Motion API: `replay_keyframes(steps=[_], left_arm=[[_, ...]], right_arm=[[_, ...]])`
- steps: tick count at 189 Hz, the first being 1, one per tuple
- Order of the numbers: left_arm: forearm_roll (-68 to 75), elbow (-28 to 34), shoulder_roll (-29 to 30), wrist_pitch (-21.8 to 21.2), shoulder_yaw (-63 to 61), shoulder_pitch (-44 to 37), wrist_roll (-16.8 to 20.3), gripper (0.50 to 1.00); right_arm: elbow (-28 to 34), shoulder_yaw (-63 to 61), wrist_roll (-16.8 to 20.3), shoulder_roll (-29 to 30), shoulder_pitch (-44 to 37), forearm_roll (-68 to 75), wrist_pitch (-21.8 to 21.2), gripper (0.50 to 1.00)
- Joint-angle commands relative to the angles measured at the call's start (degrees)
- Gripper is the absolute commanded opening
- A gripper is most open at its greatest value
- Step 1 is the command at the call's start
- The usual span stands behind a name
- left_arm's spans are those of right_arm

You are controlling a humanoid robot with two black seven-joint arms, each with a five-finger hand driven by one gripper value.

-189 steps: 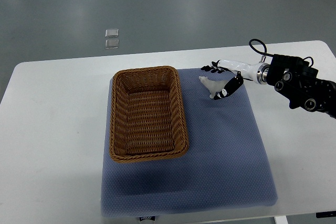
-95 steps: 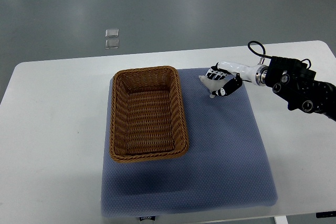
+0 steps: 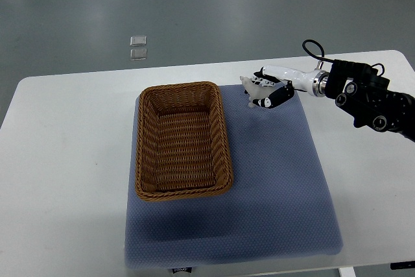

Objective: Place white bear in brown basket with right hand
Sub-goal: 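Lift the bear and carry it over the wicker basket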

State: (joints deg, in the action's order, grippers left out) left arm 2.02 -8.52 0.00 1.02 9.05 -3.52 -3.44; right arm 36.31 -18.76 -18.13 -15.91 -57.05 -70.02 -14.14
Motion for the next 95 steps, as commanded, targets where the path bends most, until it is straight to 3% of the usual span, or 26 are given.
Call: replay_keyframes(steps=[1, 53, 95], left_arm=[[0.0, 0.0, 0.0, 0.0, 0.0, 0.0, 0.0, 1.000], [0.0, 0.0, 0.0, 0.0, 0.0, 0.0, 0.0, 1.000], [0.1, 0.0, 0.0, 0.0, 0.0, 0.0, 0.0, 1.000]], right_arm=[[1.3, 0.0, -1.8, 0.0, -1.8, 0.1, 0.1, 0.500], [8.3, 0.0, -5.0, 0.4, -3.8, -0.1, 0.6, 0.500], [8.9, 0.2, -5.1, 6.1, -5.3, -4.7, 1.6, 0.500]])
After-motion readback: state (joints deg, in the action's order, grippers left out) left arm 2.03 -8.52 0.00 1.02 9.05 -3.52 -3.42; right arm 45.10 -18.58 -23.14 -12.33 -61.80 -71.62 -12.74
